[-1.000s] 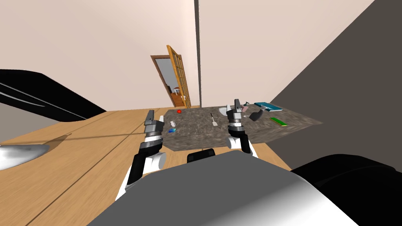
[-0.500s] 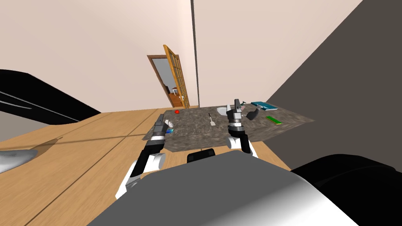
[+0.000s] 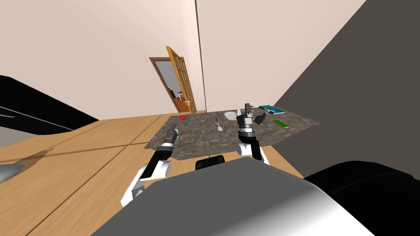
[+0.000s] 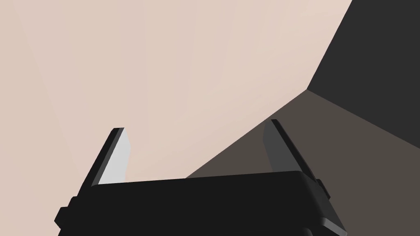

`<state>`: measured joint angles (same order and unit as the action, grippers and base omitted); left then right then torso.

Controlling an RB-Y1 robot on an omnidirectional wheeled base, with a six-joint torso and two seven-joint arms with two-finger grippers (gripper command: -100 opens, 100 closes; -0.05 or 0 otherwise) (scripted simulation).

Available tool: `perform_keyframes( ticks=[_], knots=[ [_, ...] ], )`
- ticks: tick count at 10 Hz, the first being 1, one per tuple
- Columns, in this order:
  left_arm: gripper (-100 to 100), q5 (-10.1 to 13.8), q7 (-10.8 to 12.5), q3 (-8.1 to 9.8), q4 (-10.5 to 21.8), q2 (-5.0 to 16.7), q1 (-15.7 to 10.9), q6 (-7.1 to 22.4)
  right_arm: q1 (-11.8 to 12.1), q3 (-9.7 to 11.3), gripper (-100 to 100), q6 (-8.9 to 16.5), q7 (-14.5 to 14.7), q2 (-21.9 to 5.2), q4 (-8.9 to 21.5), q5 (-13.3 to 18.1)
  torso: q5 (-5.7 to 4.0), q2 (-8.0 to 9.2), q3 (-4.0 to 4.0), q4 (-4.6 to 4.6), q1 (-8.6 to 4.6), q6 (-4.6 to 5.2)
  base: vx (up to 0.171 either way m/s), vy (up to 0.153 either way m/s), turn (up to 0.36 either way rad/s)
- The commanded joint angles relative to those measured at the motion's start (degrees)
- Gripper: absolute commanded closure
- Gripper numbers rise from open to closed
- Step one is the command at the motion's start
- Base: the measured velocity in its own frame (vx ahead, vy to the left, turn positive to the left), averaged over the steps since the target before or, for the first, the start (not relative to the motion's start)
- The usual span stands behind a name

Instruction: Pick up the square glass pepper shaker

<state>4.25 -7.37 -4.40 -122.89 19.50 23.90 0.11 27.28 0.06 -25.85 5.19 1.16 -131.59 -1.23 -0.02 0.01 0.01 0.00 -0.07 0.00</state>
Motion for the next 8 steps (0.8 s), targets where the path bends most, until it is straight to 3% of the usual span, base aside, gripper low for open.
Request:
perform_keyframes(
  ticks=[1, 8],
  knots=[
    [-100, -0.2, -0.1, 0.33, 2.0, 2.4, -0.3, 2.3, 0.0, 0.0, 0, 0.0, 0.0, 0.0, 0.0, 0.0, 0.0, 0.0, 0.0, 0.0, 0.0, 0.0, -0.002, -0.031, -0.108],
    [-100, -2.1, -0.9, 1.0, 9.9, 9.4, -2.2, 9.3, 0.0, 0.0, 0, 0.0, 0.0, 0.0, 0.0, 0.0, 0.0, 0.0, 0.0, 0.0, 0.04, -0.02, -0.003, -0.019, -0.082]
  ],
)
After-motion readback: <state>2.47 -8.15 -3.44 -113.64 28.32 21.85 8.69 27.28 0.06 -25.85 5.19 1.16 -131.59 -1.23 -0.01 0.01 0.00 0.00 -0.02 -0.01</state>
